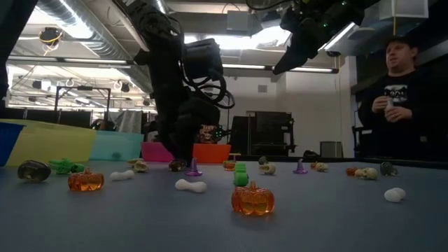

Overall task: Sort Halloween decoration
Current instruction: Put the white bone toy into the yellow bin

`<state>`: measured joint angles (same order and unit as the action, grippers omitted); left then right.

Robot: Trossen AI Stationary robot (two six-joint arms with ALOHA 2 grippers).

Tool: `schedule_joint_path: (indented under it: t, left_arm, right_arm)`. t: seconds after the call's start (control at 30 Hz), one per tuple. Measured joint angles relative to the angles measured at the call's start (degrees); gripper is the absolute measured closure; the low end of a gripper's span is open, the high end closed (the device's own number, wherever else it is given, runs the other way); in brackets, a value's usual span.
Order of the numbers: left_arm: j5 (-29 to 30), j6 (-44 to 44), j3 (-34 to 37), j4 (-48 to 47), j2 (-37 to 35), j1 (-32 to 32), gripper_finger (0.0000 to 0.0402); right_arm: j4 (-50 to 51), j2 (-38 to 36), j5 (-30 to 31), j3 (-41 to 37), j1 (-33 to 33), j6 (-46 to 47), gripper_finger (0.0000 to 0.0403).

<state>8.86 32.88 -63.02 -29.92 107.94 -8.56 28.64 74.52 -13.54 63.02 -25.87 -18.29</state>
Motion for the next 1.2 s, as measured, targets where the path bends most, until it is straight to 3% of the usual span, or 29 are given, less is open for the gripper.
schedule_joint_path:
  t: [0.8, 1.2]
  left_arm:
    - [0.0, 0.0, 0.1, -0.1, 0.0, 0.0, 0.0339]
    - [0.3, 0.0, 0.1, -0.1, 0.0, 0.0, 0.0397]
  right_arm:
    - [0.0, 0.0, 0.0, 0.0, 0.0, 0.0, 0.0235]
    - [0.0, 0.0, 0.0, 0.0, 0.0, 0.0, 0.0235]
